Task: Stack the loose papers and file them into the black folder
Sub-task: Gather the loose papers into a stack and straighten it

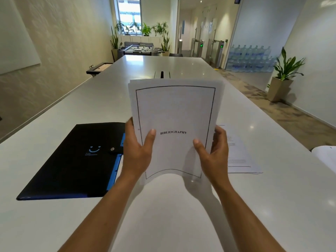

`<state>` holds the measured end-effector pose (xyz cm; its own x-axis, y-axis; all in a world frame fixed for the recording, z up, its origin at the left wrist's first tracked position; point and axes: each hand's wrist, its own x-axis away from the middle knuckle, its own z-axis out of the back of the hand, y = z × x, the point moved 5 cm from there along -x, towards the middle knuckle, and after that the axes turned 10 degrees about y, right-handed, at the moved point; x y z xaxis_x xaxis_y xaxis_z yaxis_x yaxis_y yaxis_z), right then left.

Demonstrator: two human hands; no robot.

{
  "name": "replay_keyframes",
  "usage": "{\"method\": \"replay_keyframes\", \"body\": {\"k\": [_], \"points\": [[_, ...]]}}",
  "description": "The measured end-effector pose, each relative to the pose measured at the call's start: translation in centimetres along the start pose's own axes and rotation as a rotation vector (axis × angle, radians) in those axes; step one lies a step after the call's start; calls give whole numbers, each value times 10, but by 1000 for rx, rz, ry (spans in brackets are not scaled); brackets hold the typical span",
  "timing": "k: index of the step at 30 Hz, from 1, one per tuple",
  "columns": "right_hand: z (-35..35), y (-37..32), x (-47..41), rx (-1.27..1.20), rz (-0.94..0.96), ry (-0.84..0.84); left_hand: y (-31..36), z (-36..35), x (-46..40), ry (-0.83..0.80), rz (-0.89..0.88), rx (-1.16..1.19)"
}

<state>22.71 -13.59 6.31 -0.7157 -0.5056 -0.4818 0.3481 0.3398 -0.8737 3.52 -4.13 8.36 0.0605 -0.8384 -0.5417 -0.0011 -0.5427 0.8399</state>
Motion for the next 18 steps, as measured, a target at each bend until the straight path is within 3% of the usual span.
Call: {"method": "replay_keyframes", "body": {"k": [11,14,18], "points": [[5,21,-9,138,-93,37,-41,-8,4,-17,167,-130],[17,30,-27,182,-208,18,-62,-5,-5,11,246,-249],[51,65,-57,294,-419,51,-96,-5,-7,-71,374,-498]]}}
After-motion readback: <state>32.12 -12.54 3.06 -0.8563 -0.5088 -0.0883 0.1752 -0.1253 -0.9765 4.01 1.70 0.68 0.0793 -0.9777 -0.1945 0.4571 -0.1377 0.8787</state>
